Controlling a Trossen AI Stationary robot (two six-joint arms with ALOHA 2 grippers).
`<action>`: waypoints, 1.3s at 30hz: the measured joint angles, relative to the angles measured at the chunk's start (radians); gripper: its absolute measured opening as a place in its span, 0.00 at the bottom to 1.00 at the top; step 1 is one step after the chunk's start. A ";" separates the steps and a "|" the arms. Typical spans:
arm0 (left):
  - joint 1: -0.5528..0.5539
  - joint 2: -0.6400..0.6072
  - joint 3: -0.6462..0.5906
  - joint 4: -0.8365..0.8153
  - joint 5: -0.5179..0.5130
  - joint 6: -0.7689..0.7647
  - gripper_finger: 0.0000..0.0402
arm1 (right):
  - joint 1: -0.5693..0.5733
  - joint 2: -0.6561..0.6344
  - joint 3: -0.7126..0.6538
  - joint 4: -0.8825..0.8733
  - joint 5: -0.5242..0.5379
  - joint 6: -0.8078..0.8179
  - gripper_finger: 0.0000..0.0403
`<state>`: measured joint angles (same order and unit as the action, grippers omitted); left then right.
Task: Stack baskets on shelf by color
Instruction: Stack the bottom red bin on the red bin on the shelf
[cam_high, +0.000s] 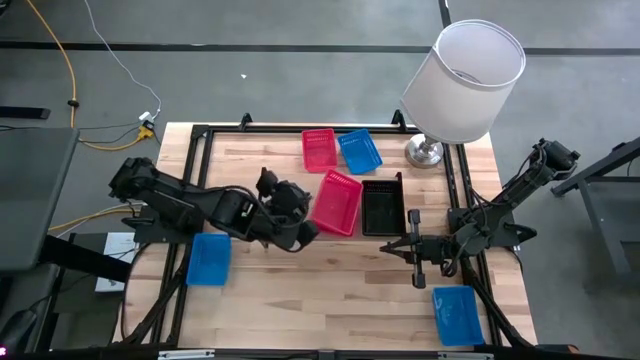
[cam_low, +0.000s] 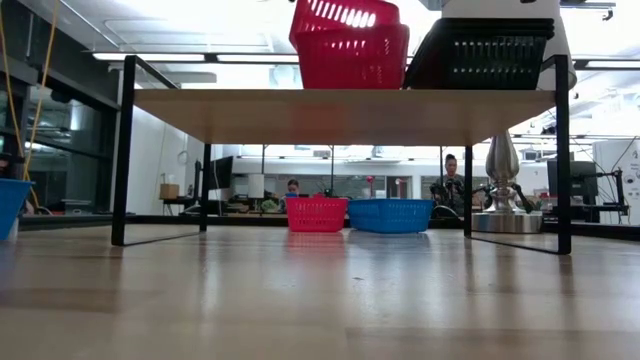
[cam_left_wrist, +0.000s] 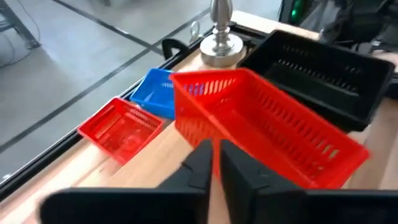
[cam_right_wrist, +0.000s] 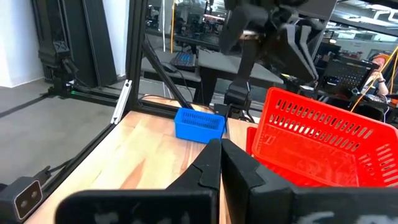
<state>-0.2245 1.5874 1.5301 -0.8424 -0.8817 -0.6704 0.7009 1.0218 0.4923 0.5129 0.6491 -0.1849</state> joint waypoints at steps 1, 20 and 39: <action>0.000 -0.001 -0.018 0.007 -0.010 -0.008 0.03 | 0.000 0.000 0.000 0.000 -0.001 0.002 0.00; -0.015 0.002 -0.183 0.262 0.007 -0.053 0.00 | 0.000 0.000 0.000 0.000 -0.002 0.001 0.00; -0.013 -0.024 -0.182 0.302 -0.020 0.135 0.00 | 0.000 0.000 0.000 -0.001 -0.002 -0.005 0.00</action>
<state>-0.2375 1.5631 1.3479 -0.5403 -0.9017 -0.5349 0.7006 1.0218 0.4923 0.5123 0.6472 -0.1903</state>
